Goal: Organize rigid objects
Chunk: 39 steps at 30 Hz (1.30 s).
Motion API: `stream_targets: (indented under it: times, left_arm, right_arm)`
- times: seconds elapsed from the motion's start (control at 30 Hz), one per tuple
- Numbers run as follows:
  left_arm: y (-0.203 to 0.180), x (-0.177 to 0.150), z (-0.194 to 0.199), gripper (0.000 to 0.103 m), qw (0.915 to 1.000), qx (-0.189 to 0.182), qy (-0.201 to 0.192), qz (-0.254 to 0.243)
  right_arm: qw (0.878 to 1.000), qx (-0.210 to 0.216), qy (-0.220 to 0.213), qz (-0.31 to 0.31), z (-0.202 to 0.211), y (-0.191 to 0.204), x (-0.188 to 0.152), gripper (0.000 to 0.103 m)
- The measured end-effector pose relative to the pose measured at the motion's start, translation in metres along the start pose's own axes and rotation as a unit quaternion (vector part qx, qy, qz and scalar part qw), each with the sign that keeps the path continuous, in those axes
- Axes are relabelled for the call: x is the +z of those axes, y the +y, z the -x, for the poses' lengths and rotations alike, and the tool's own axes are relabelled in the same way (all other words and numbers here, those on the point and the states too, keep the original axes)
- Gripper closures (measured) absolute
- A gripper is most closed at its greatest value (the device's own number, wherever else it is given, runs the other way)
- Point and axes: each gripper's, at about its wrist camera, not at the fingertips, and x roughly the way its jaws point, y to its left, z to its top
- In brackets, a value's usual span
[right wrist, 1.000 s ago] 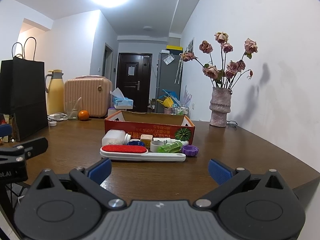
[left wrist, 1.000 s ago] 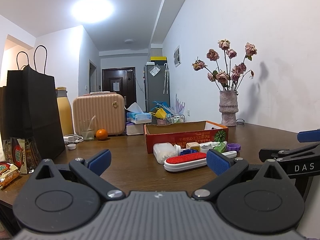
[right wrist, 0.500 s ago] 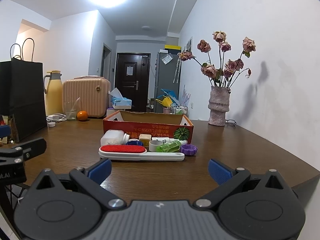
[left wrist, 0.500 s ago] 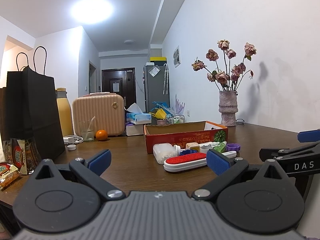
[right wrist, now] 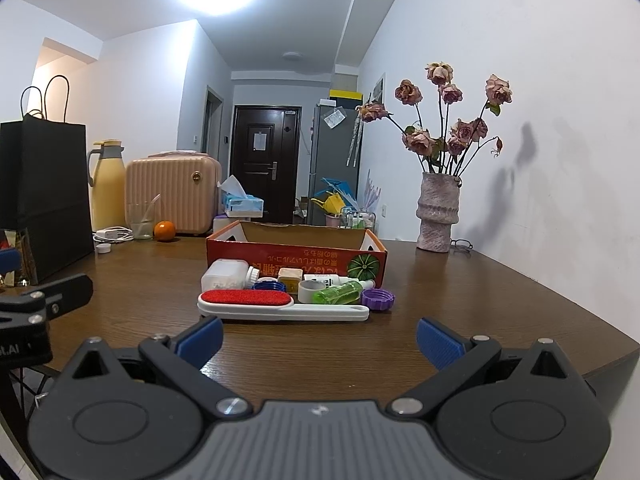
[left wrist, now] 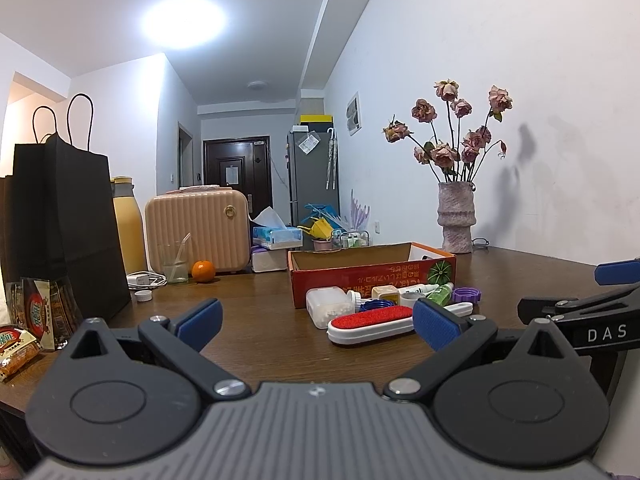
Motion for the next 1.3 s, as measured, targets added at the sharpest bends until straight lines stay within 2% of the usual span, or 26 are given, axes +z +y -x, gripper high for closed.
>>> stream_targets:
  times: [0.47,0.7,0.8,0.9,1.1,1.3]
  left_arm:
    - [0.001,0.000,0.000,0.000,1.0000,0.001,0.001,-0.001]
    - [0.005,-0.002,-0.010,0.000,0.9998,0.004,0.014,0.014]
    - [0.002,-0.003,-0.013,0.000,0.9998,0.015,-0.013,-0.001]
    - [0.004,-0.003,-0.023,0.000,0.9999,0.007,-0.013,-0.003]
    - [0.005,-0.010,-0.057,0.000,0.9994,0.022,0.024,0.013]
    - [0.000,-0.012,-0.089,0.000,0.9996,0.003,0.028,0.003]
  right_arm:
    - [1.000,-0.001,0.000,0.000,-0.001,-0.001,0.000,0.000]
    - [1.000,-0.010,-0.001,-0.008,-0.004,-0.009,-0.001,0.000]
    - [1.000,-0.010,-0.008,-0.018,-0.009,-0.015,-0.005,0.000]
    - [0.999,-0.012,-0.014,-0.026,-0.019,-0.020,-0.012,0.000]
    - [0.999,-0.018,0.004,-0.037,-0.050,-0.029,-0.016,0.000]
    - [1.000,-0.020,0.008,-0.020,-0.079,-0.034,-0.012,0.000]
